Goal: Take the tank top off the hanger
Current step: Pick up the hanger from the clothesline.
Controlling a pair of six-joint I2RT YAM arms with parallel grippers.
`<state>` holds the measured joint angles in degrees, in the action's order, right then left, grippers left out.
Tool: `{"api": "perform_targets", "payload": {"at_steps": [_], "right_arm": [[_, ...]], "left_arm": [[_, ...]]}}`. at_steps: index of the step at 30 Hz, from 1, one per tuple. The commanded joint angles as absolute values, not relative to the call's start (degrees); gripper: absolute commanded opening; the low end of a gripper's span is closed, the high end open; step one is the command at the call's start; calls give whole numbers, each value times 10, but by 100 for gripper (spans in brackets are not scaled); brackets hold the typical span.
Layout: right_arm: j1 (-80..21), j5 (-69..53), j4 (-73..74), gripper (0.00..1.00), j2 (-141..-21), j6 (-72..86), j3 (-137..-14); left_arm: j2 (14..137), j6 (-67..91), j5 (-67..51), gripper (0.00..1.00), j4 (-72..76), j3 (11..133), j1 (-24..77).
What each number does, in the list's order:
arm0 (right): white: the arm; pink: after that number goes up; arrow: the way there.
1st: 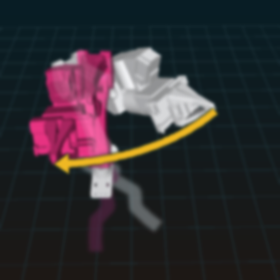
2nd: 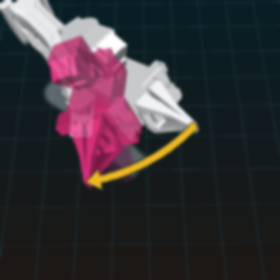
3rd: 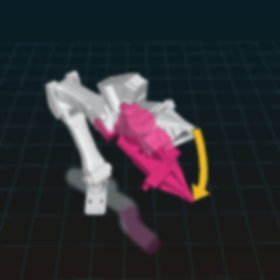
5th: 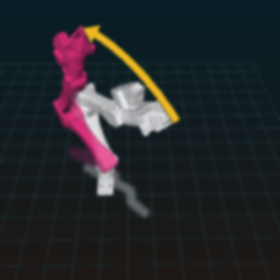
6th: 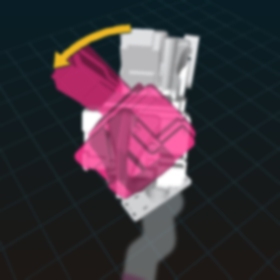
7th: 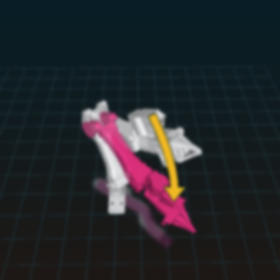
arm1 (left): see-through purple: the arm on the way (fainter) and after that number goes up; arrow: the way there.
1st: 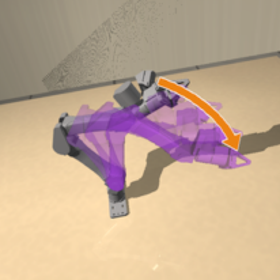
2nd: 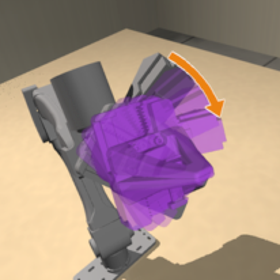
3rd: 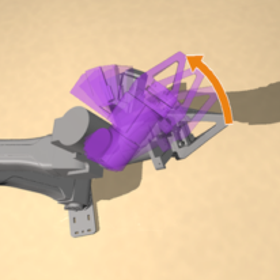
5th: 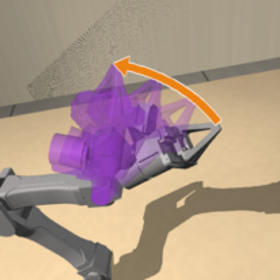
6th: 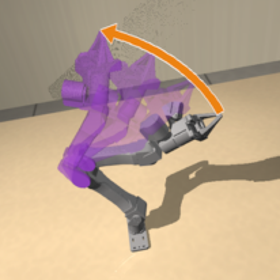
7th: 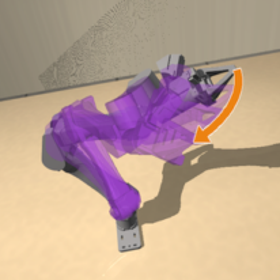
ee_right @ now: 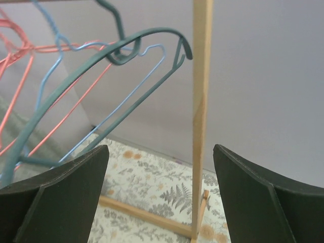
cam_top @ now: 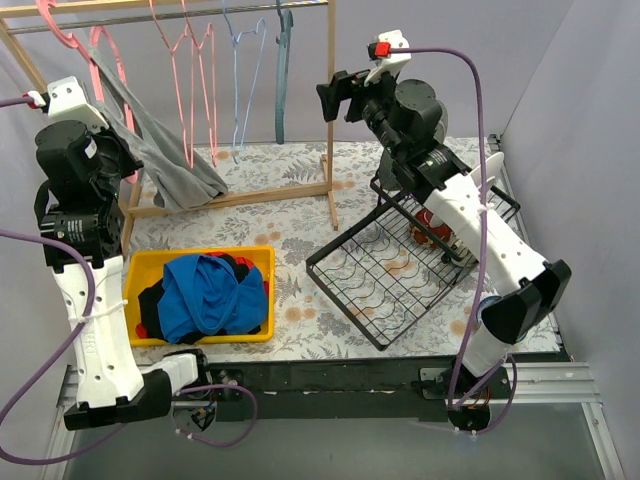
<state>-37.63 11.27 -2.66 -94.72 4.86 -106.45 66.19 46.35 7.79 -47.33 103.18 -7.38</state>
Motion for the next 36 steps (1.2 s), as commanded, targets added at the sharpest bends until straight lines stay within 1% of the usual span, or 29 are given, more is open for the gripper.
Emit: {"api": "perform_targets", "payload": {"at_steps": [1,2,5,6,8,12,14,18,23,26,28,32,34,36], "right_arm": [[-379,19,-1,92,-878,46,-1036],[-379,-23,14,92,-870,47,-1029],[-380,-89,23,92,-844,56,-1016],[-382,-132,25,91,-837,57,-1017],[-397,-164,27,91,-831,57,-1029],[-452,-151,19,91,-820,41,-1054],[-488,-156,17,91,-828,33,-1080],[-542,-178,-18,92,-866,28,-1100],[-608,-182,-32,92,-925,-17,-1122],[-646,-157,-43,93,-963,-73,-1129],[-663,-134,-64,95,-979,-96,-1108],[-713,-51,-162,95,-987,-153,-1038],[-734,-29,-226,92,-995,-187,-1005],[-767,32,-296,90,-1003,-241,-984]], "left_arm": [[608,456,123,0,-457,1022,-73],[598,455,127,0,-447,1016,-72],[571,454,121,0,-423,1012,-72],[569,455,118,0,-421,1014,-72],[556,460,102,0,-417,1012,-73],[514,456,65,0,-395,974,-71],[499,466,71,0,-389,962,-68],[467,501,55,0,-401,943,-54],[439,491,69,0,-402,911,-33],[425,513,56,0,-409,902,-16],[419,553,42,0,-416,897,-8],[416,618,10,0,-424,907,14],[418,636,11,0,-430,917,14],[418,656,18,0,-434,925,15]]}}
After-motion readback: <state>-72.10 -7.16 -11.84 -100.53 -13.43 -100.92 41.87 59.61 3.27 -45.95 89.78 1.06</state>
